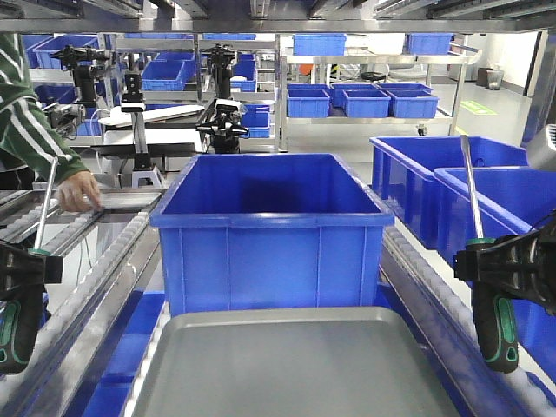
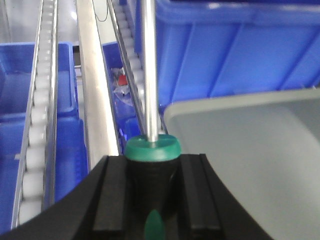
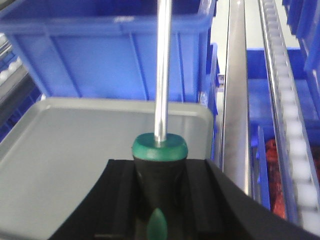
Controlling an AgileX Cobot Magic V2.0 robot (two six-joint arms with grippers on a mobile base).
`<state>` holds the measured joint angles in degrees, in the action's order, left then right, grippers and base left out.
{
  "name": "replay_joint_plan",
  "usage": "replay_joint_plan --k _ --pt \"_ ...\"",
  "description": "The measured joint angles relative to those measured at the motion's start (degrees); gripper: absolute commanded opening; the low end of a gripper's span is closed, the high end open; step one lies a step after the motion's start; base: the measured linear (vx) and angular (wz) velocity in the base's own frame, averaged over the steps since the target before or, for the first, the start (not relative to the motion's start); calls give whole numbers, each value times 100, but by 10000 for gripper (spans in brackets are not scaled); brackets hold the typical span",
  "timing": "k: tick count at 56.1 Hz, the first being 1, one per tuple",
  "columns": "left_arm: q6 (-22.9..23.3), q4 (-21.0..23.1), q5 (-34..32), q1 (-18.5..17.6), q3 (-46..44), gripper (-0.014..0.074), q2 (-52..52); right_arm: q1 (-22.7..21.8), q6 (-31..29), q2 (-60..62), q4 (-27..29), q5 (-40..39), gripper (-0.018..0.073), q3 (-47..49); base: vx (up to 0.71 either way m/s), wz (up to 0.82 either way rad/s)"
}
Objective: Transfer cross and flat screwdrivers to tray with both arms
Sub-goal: 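Stop at the grey metal tray and lower both grippers toward it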
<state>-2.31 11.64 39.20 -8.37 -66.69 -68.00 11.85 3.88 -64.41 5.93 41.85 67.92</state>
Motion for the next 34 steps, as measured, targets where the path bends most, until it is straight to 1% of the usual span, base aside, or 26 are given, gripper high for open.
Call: replay_joint_plan --k 17,34 --pt "0 0 0 0 0 2 0 0 0 0 0 0 -9 0 15 1" --pt "0 0 0 0 0 2 0 0 0 0 0 0 -9 0 7 2"
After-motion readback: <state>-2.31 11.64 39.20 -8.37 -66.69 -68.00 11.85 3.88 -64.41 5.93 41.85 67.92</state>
